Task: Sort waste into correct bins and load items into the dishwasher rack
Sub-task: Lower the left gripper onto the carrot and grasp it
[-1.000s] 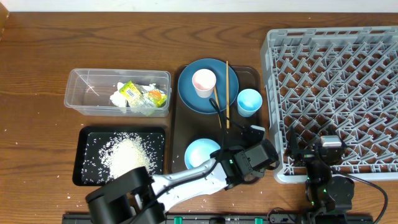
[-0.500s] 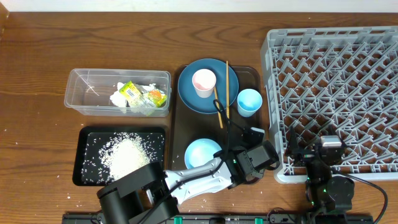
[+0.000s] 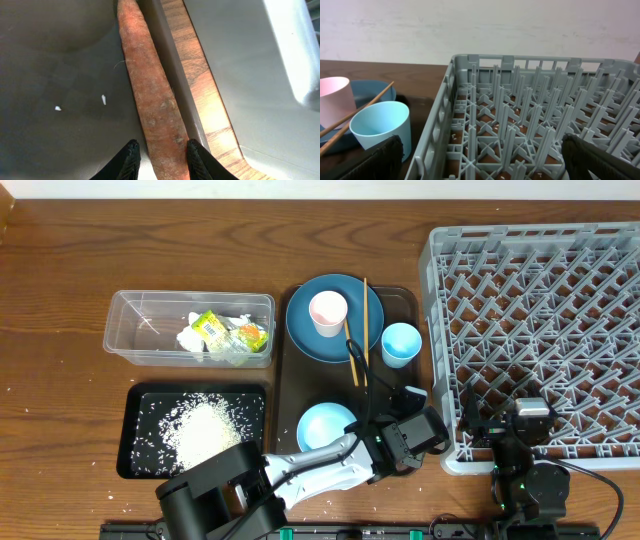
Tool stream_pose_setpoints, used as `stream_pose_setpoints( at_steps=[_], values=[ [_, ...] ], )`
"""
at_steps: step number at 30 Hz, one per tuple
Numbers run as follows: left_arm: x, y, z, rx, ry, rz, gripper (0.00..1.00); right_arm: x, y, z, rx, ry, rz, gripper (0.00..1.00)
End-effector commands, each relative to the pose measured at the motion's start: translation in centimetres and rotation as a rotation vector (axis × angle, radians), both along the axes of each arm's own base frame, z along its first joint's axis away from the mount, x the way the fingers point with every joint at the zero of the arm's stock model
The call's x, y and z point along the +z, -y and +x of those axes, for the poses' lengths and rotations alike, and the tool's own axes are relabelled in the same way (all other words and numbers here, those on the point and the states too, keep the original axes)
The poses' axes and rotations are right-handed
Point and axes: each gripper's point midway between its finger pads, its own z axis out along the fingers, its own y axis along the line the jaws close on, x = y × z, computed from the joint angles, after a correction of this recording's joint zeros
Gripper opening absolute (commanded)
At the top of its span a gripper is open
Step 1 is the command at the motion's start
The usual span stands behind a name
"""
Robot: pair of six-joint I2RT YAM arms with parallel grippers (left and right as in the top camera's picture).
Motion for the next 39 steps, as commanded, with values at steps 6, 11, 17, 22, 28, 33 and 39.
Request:
stream_pose_setpoints(
  at_steps=[6, 11, 17, 22, 28, 33, 39],
  values=[
    [0.8, -2.3, 1.3, 0.043, 0.082, 0.098, 0.32, 0.0, 0.2, 0.0, -0.009, 0.001, -0.004, 0.99],
    [1.7, -3.0, 1.5, 0.057, 0.103, 0.112, 0.33, 0.0, 0.2, 0.0, -0.009, 0.001, -0.004, 0.99],
    [1.7, -3.0, 1.5, 0.090, 0.091, 0.098, 0.33, 0.0, 0.2, 0.0, -0.009, 0.001, -0.004, 0.99],
    [1.9, -2.7, 1.1, 0.077, 0.081, 0.087, 0.34, 0.0, 0.2, 0.0, -0.009, 0.001, -0.004, 0.99],
    [4.7, -1.1, 0.4, 0.050, 0.116, -0.006, 0.34, 0.0, 0.2, 0.0, -0.009, 0.001, -0.004, 0.99],
    [5.2, 0.0, 0.2, 0.040, 0.137, -0.044, 0.35, 0.0, 0.2, 0.0, -0.009, 0.001, -0.004, 0.99],
    [4.0, 0.0, 0.8, 0.055, 0.157, -0.017, 0.39, 0.0, 0.2, 0.0, -0.009, 0.001, -0.004, 0.99]
  ],
)
